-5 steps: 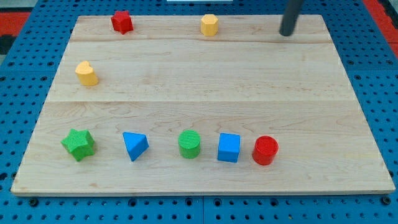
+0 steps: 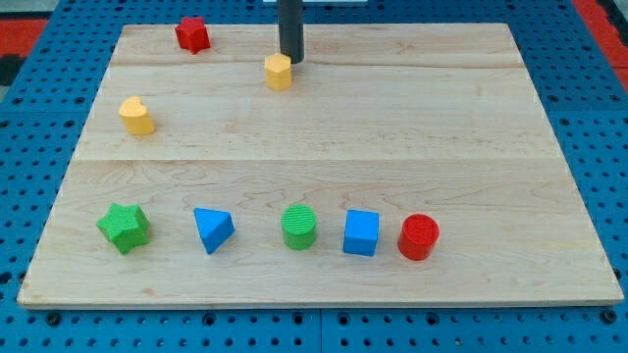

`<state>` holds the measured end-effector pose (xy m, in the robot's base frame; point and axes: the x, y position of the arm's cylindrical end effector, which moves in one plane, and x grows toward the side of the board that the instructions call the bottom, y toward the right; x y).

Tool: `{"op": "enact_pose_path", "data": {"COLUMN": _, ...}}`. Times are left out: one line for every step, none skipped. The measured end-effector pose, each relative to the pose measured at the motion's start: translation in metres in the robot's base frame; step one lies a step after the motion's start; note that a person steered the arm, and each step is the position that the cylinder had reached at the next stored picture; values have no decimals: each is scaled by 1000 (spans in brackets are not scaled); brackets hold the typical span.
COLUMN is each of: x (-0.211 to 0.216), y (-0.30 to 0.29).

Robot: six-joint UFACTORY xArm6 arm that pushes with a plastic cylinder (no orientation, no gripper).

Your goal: Push the yellow hexagon diagonal top left to the green star

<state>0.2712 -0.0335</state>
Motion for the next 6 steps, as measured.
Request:
{"op": "enact_pose_path", "data": {"x": 38, "y": -12}}
{"op": "enact_pose_path", "data": {"x": 72, "y": -50}}
{"op": "enact_pose_path", "data": {"x": 101, "y": -87}}
{"op": "enact_pose_path", "data": {"x": 121, "y": -125}}
{"op": "enact_pose_path", "data": {"x": 122, "y": -154}}
{"op": "enact_pose_path", "data": {"x": 128, "y": -182}}
